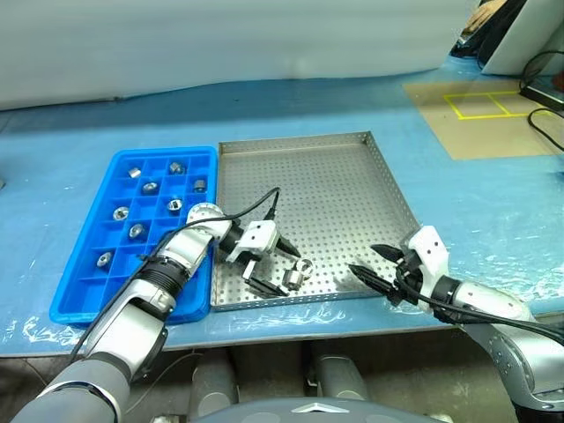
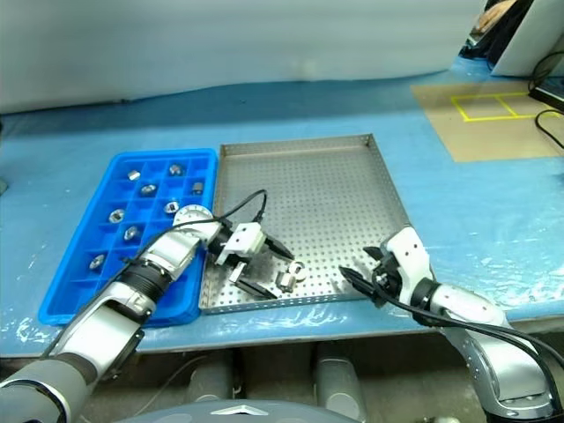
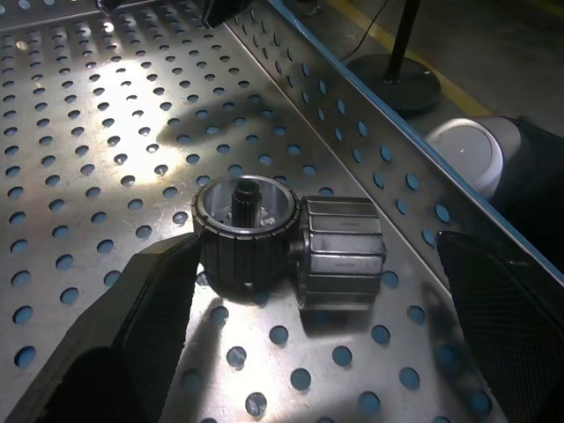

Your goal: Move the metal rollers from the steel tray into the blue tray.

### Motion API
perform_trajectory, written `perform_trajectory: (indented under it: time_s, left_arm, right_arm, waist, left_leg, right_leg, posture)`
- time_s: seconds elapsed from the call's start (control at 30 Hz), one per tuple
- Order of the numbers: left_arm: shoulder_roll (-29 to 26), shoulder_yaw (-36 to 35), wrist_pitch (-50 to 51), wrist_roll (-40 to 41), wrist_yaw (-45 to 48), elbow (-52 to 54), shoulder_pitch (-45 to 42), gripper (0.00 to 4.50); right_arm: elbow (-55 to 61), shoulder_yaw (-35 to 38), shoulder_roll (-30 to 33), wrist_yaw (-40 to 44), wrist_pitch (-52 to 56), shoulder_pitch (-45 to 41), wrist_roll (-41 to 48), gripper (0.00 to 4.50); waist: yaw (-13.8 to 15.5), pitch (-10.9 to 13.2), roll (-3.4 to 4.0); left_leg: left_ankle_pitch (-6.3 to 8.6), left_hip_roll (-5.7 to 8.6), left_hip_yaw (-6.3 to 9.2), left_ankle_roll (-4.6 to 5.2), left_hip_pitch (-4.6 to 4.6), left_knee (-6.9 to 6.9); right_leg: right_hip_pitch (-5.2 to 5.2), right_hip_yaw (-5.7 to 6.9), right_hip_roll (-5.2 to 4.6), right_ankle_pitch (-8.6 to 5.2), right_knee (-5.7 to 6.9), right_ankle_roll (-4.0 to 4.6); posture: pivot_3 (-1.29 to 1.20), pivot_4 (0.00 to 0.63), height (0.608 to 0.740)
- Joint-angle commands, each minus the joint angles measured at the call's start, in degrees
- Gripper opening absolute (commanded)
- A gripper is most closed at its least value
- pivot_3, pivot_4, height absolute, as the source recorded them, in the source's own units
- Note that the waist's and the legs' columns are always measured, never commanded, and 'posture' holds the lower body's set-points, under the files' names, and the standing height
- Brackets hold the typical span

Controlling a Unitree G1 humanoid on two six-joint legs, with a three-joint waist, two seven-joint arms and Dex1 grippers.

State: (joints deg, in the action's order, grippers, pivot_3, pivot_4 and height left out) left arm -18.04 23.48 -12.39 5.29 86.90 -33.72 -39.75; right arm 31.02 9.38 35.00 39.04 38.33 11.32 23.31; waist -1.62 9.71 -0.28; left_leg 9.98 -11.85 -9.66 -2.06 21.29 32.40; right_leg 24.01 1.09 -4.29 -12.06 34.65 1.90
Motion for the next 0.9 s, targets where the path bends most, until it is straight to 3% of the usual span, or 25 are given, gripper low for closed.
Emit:
perform_trajectory:
  time_s: [0.03,0.3,0.57,0.9]
  left_arm:
    - [1.41,-0.28,-2.11,-0.9,-1.16,-2.14,-1.45,4.49]
    - [3.13,-0.32,-7.01,-2.5,-0.71,-8.2,-1.63,4.49]
    - [3.79,-0.68,-9.06,-3.3,-0.96,-9.85,-1.48,4.49]
    - [0.59,-4.83,-6.43,-2.12,-5.19,-7.64,-2.8,4.49]
  right_arm:
    - [-3.97,1.54,0.55,2.59,-8.23,1.87,-1.56,3.65]
    - [-0.03,-3.3,-2.5,-2.42,-11.27,6.64,-4.82,3.65]
    - [-4.88,-4.35,-2.64,-2.89,-15.17,5.86,-6.0,3.65]
    - [-3.95,-4.25,-1.88,-2.61,-15.86,5.94,-5.19,3.65]
  waist:
    - [-0.6,-0.01,0.0]
    - [-1.62,-0.26,0.0]
    - [-2.77,-0.6,-0.16]
    - [-3.16,-0.74,-0.34]
  left_leg:
    - [0.0,0.0,0.0,0.0,0.01,0.0]
    - [0.03,-0.02,0.02,0.06,0.03,-0.07]
    - [0.13,0.0,0.02,0.2,0.0,0.04]
    - [0.15,-0.02,0.02,0.23,0.0,0.02]
  right_leg:
    - [0.01,0.0,0.01,-0.01,0.0,-0.01]
    - [-0.01,0.06,0.06,-0.07,-0.07,-0.11]
    - [-0.15,0.05,0.02,-0.09,-0.21,-0.16]
    - [-0.19,0.08,0.03,-0.1,-0.25,-0.17]
  posture:
    - [-0.55,0.15,0.74]
    - [-0.58,0.15,0.74]
    - [-0.58,0.15,0.74]
    - [-0.56,0.15,0.74]
